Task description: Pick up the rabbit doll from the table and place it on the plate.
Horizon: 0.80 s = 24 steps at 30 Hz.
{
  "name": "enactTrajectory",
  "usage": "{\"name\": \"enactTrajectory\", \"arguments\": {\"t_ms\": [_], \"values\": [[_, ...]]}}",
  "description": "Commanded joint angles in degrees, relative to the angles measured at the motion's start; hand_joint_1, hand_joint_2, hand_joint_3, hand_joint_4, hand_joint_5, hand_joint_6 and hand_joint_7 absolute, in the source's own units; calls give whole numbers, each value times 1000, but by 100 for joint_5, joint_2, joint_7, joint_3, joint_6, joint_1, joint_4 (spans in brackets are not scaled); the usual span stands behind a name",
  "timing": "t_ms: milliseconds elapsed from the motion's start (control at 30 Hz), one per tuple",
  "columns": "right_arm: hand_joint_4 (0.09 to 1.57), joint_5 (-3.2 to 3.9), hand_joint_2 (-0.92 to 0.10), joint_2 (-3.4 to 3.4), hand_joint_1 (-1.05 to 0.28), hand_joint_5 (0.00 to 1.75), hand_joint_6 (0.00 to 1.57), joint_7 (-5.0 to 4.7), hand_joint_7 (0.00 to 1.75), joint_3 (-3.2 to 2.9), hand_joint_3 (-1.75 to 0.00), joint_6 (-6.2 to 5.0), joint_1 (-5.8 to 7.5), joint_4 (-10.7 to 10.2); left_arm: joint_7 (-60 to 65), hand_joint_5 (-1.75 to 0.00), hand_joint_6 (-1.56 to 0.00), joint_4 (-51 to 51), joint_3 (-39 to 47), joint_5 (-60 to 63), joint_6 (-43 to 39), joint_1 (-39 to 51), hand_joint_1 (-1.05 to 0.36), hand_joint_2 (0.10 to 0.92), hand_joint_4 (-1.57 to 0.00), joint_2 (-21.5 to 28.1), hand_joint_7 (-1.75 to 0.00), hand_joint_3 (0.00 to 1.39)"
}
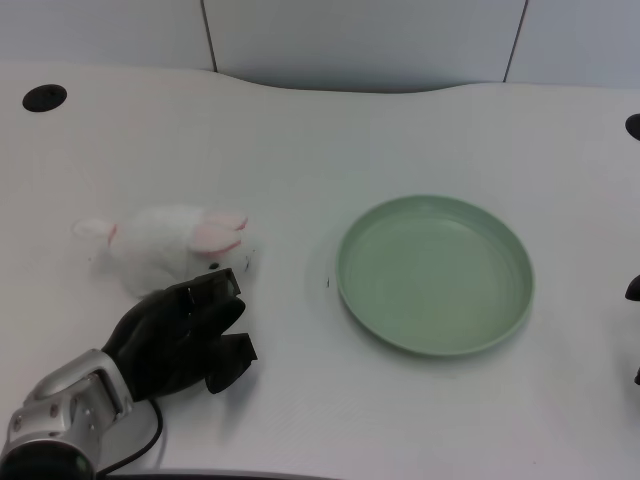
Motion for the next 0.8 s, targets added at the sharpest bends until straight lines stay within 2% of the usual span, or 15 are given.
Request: {"name": "enactTrajectory", "arguments": {"t_ms": [33,67,100,200,400,467,533,633,667,733,800], "values": [[1531,45,-921,-74,-389,1746,1137,13,1746,-31,-167,40,22,17,27,-1746,-1056,-6,-13,53,-21,-13,-656,921,-1332,90,-1746,159],[1524,49,-921,-73,-388,1746,1022,13,1746,-31,-163,80,15,20,18,-1746,-1059,-6,-17,58,-47,-10,-662,921,-1334,94,-1746,160],[1523,48,-921,-70,-388,1746,1015,13,1746,-29,-152,89,14,16,17,-1746,-1060,-12,-20,61,-79,-2,-663,921,-1336,93,-1746,160],[1512,77,-921,-63,-378,1746,1026,26,1746,-54,-148,133,19,18,27,-1746,-1048,-25,-22,56,-106,12,-662,921,-1323,86,-1746,152],[1492,65,-921,-54,-377,1746,1026,3,1746,-52,-150,90,35,-12,65,-1746,-1031,-44,-71,98,-202,29,-665,921,-1313,87,-1746,166],[1474,54,-921,-58,-384,1746,1024,-60,1746,-46,-136,128,35,-16,72,-1746,-1031,-42,-72,91,-181,18,-659,921,-1310,84,-1746,165],[1465,54,-921,-58,-387,1746,1066,-77,1746,-46,-125,140,34,-18,86,-1746,-1030,-43,-71,88,-157,11,-653,921,-1306,82,-1746,162],[1477,99,-921,-56,-368,1746,960,0,1746,-76,-138,204,27,-5,125,-1746,-1037,-59,-78,107,-204,22,-656,921,-1304,80,-1746,151],[1468,105,-919,-59,-365,1746,947,-33,1746,-82,-131,283,16,-2,124,-1746,-1038,-68,-78,119,-278,38,-653,921,-1303,75,-1746,155],[1438,94,-917,-53,-359,1746,961,-86,1746,-79,-113,322,12,-18,127,-1746,-1007,-124,-59,118,-371,71,-642,921,-1259,50,-1746,157],[1423,68,-920,-47,-367,1746,948,-105,1746,-59,-105,262,23,-48,4,-1746,-898,-263,26,-26,-360,122,-631,921,-1150,6,-1744,148]]}}
